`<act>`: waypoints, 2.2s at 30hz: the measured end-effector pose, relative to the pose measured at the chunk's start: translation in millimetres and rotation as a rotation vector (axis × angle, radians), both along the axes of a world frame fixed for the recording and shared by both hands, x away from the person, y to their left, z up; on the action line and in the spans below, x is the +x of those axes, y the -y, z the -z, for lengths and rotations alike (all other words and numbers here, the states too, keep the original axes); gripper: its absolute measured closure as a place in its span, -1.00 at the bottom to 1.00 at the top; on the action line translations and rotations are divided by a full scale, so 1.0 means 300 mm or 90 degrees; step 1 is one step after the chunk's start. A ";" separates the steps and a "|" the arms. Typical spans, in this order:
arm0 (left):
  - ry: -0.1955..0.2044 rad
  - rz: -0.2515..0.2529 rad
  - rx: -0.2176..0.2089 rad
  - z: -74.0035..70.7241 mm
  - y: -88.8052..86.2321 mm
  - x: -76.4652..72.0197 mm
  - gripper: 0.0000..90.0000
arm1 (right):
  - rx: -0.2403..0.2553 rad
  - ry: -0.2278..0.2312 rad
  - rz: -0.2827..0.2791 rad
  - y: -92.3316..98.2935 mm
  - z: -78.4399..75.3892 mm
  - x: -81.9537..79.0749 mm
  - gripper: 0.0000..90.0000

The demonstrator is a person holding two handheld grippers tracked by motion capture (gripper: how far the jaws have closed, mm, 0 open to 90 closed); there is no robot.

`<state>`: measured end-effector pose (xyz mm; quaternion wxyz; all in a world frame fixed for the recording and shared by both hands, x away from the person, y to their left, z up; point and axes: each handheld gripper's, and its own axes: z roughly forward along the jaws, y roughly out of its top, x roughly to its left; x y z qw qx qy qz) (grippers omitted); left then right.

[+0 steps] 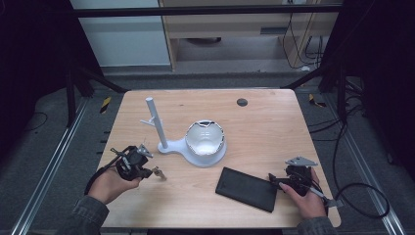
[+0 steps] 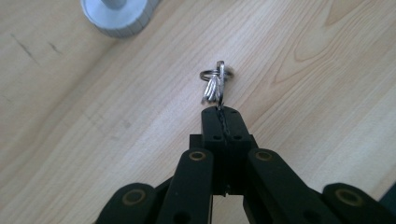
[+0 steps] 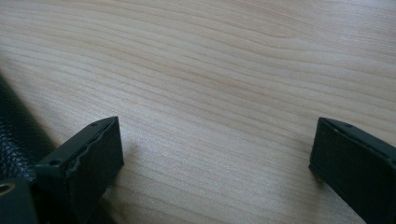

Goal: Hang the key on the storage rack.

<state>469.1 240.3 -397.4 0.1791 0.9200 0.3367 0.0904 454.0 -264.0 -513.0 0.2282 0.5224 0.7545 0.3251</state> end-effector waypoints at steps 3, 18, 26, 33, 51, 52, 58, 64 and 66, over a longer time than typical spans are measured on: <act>0.010 0.003 -0.005 -0.062 -0.002 0.002 1.00 | 0.000 0.000 0.000 0.000 0.000 0.000 -0.94; 0.025 0.015 -0.009 -0.251 -0.015 0.022 1.00 | 0.000 0.000 0.000 0.000 0.000 0.000 -0.94; 0.029 0.022 -0.023 -0.278 -0.025 0.030 1.00 | 0.000 0.000 0.000 0.000 0.000 0.000 -0.94; 0.036 0.017 -0.035 -0.313 -0.039 0.033 1.00 | 0.001 -0.001 0.000 0.000 0.000 0.000 -0.94; 0.050 0.003 -0.041 -0.383 -0.051 0.054 1.00 | 0.001 -0.001 0.000 0.000 0.000 0.000 -0.94; 0.050 0.002 -0.040 -0.388 -0.051 0.056 1.00 | 0.000 -0.001 -0.001 0.000 0.000 0.000 -0.94; 0.055 -0.007 -0.037 -0.418 -0.039 0.075 1.00 | -0.001 0.000 0.000 0.000 0.000 0.000 -0.94; 0.058 -0.010 -0.026 -0.441 -0.015 0.102 1.00 | -0.001 -0.001 -0.001 0.000 0.000 0.000 -0.94; 0.057 -0.009 -0.021 -0.449 -0.010 0.111 1.00 | 0.000 -0.001 0.000 0.000 0.000 0.000 -0.94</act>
